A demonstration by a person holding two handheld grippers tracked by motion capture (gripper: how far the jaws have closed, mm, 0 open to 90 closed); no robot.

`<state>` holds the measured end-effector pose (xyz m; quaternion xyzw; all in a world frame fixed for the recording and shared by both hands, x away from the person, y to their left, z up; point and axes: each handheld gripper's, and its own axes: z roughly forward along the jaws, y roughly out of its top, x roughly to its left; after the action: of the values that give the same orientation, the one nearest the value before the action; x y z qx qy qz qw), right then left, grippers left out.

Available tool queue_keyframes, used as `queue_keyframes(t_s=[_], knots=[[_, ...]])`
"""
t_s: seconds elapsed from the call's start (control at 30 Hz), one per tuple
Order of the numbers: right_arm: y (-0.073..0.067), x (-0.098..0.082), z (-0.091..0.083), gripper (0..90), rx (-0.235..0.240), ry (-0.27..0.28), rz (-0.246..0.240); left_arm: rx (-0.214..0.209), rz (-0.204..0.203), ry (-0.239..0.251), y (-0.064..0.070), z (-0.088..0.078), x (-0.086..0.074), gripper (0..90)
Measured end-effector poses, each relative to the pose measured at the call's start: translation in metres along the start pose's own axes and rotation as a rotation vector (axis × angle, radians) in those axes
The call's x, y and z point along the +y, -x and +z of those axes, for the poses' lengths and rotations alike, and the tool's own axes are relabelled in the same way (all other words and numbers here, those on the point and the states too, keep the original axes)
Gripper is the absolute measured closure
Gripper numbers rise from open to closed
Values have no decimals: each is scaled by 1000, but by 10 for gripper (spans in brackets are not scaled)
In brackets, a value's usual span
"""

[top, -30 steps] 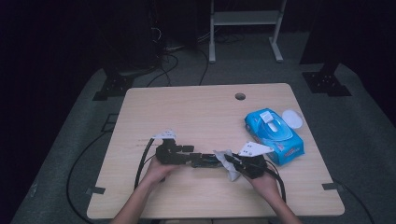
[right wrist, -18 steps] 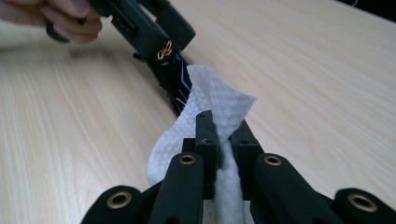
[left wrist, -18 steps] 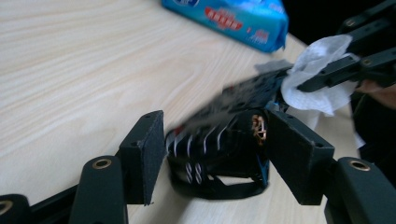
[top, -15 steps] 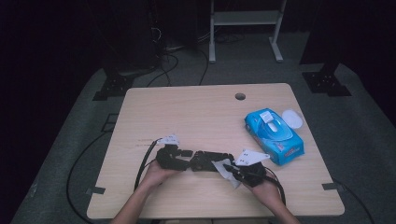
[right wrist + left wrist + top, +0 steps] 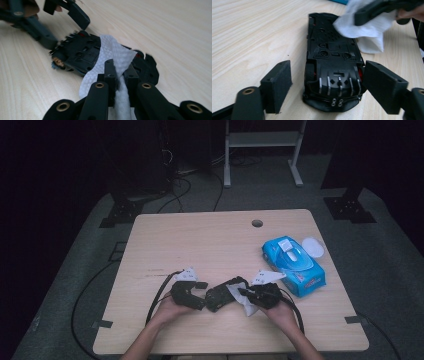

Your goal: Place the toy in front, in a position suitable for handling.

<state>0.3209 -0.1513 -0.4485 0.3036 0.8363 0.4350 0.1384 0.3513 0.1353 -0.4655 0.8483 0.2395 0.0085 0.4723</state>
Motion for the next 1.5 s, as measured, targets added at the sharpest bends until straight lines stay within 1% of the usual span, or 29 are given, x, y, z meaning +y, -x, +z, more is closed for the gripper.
queue_keyframes(t_s=[0.03, 0.1, 0.13, 0.17, 0.2, 0.33, 0.4, 0.43, 0.47, 0.5, 0.67, 0.73, 0.83, 0.97, 1.03, 1.1, 1.23, 1.27, 1.3, 1.33, 1.37, 1.4, 1.47, 1.5], knots=[[2, -1, 2, 838, 5, -15, 13, 2, 13, -4, 1, 0, 0, 219], [4, -4, 7, 838, 10, -38, 22, -1, 16, 1, 2, -1, 0, 205], [5, -6, 8, 838, 19, -56, 17, 1, 20, 4, 2, -1, 1, 204], [4, -7, 8, 838, 24, -60, 19, 3, 22, 9, 2, -2, 1, 204], [4, -8, 8, 838, 28, -60, 24, 5, 20, 12, 2, -2, 1, 204], [1, -8, 7, 838, 20, -65, 4, 18, 24, 7, 1, -2, 1, 212], [0, -5, 6, 838, 21, -55, 2, 24, 32, 1, 1, -1, 0, 218], [-1, -3, 5, 838, 21, -46, -1, 25, 29, 3, 1, -1, 0, 220], [-2, -1, 4, 838, 24, -40, -1, 29, 31, 3, 1, -1, 0, 223], [-4, 0, 4, 838, 31, -36, -8, 29, 21, 4, 0, -1, 0, 223], [-19, 4, 10, 838, 81, -53, -58, 32, 21, 6, -1, -2, 0, 224], [-24, 5, 13, 837, 91, -59, -71, 25, 20, 13, -2, -4, 0, 224], [-28, 7, 18, 837, 102, -61, -82, 14, 25, 31, -1, -7, 1, 220], [-30, 8, 22, 835, 112, -61, -82, 1, 32, 30, -1, -7, 1, 196], [-30, 9, 22, 835, 110, -61, -77, 3, 41, 25, 0, -6, 1, 184], [-28, 9, 19, 835, 98, -45, -65, 11, 41, 25, -1, -4, 0, 176], [-14, 13, 10, 835, 55, 18, 0, 25, 37, 26, -4, -3, 0, 174], [-11, 14, 8, 833, 40, 23, 13, 26, 33, 30, -5, -3, 0, 173], [-8, 14, 8, 832, 26, 26, 13, 29, 33, 28, -5, -2, 0, 172], [-3, 14, 10, 832, 7, 17, 25, 29, 36, 25, -6, -2, 0, 168], [0, 13, 12, 832, 5, 4, 37, 26, 35, 24, -5, -1, 0, 162], [2, 11, 16, 832, 0, -20, 44, 24, 43, 18, -4, 0, 0, 161], [2, 7, 20, 832, 7, -44, 47, 20, 51, 7, -3, 2, -1, 148], [0, 5, 22, 831, 8, -43, 44, 17, 58, 3, -2, 2, -1, 145]])
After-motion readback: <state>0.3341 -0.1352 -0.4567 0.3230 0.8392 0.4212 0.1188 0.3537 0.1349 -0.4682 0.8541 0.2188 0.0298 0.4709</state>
